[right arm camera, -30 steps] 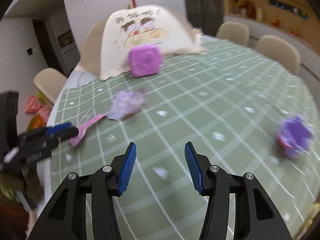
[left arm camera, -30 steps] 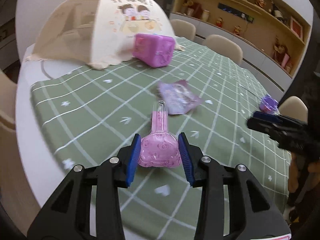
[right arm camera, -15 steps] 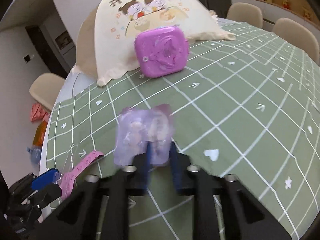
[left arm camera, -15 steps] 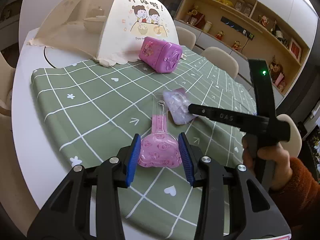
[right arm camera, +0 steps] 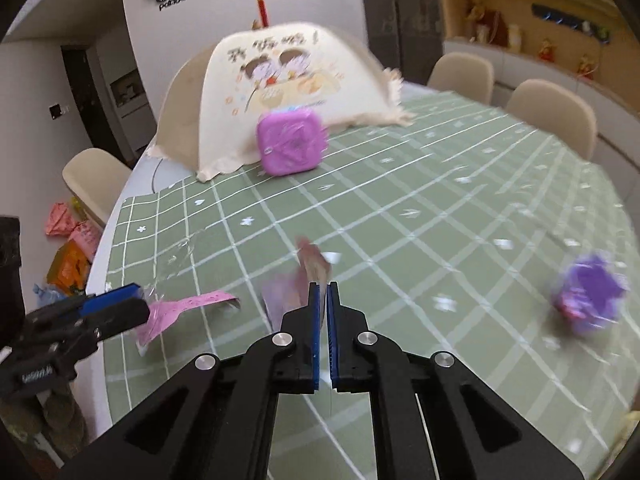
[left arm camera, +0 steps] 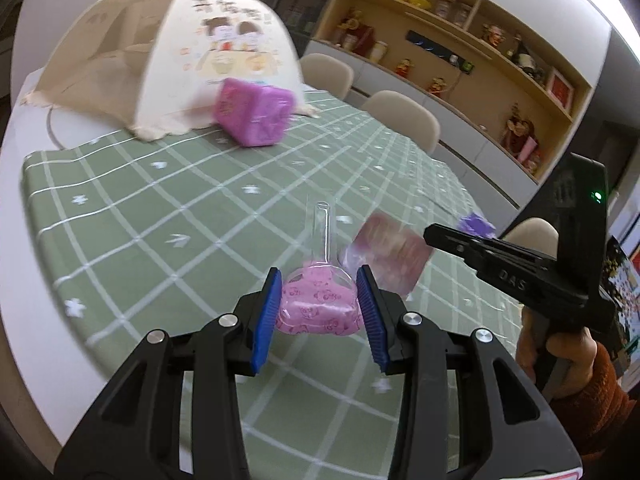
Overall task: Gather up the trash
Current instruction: 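Grasp the red wrapper with the right tool while the left tool holds the lollipop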
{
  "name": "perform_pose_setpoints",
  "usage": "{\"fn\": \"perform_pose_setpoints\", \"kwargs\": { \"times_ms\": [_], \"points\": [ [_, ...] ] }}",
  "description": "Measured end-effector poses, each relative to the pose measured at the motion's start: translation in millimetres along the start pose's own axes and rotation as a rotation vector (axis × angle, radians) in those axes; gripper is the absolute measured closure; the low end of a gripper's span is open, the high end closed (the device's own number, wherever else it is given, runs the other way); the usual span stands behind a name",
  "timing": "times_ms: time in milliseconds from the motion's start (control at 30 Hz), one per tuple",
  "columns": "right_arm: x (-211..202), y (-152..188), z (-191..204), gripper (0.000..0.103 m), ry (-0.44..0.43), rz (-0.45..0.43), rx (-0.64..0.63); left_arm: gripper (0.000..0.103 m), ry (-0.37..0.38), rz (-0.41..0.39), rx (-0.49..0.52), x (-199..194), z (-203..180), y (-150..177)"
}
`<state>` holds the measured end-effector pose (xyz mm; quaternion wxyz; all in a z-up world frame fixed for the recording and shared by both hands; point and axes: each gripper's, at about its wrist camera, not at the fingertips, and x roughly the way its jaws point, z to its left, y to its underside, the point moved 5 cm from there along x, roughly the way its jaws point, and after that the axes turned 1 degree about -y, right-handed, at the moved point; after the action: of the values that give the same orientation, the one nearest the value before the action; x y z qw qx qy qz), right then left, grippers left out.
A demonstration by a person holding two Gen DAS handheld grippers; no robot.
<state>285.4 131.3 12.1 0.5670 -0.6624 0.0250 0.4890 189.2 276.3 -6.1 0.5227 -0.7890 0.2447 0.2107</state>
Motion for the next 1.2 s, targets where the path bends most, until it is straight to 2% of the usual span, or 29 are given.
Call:
{"fn": "perform_pose_setpoints", "kwargs": {
  "times_ms": [233,333,467,533,567,667,733,867,1033,1133,1200],
  "points": [
    [-52,24,-44,0.097,0.047,-0.050,0.058,0.066,0.036,-0.006,0.068,9,-57,8],
    [-59,40,-57,0.097,-0.026,-0.034,0.110,0.066,0.014,-0.015,0.061,14,-63,12],
    [-45,53,-49,0.092,-0.111,-0.002,0.092,0.066,-0.057,-0.026,-0.010,20,-42,16],
    [-33,56,-40,0.063,-0.152,0.028,0.053,0.066,-0.073,-0.032,-0.052,24,-32,15],
    [-24,56,-36,0.059,-0.164,0.045,0.055,0.066,-0.082,-0.046,-0.070,25,-26,13],
    [-5,50,-33,0.059,-0.165,0.062,0.087,0.066,-0.118,-0.066,-0.089,27,-15,6],
    [5,46,-32,0.059,-0.155,0.070,0.105,0.066,-0.149,-0.056,-0.069,29,-11,4],
    [31,41,-27,0.059,-0.145,0.137,0.101,0.065,-0.159,-0.023,-0.062,32,-8,8],
    [48,32,-21,0.058,-0.108,0.170,0.068,0.063,-0.111,-0.015,-0.074,31,-6,10],
    [54,27,-25,0.052,-0.143,0.186,0.117,0.060,-0.086,-0.012,-0.097,27,-2,10],
    [57,24,-27,0.052,-0.160,0.192,0.131,0.058,-0.074,-0.018,-0.111,20,2,10]
  ]
}}
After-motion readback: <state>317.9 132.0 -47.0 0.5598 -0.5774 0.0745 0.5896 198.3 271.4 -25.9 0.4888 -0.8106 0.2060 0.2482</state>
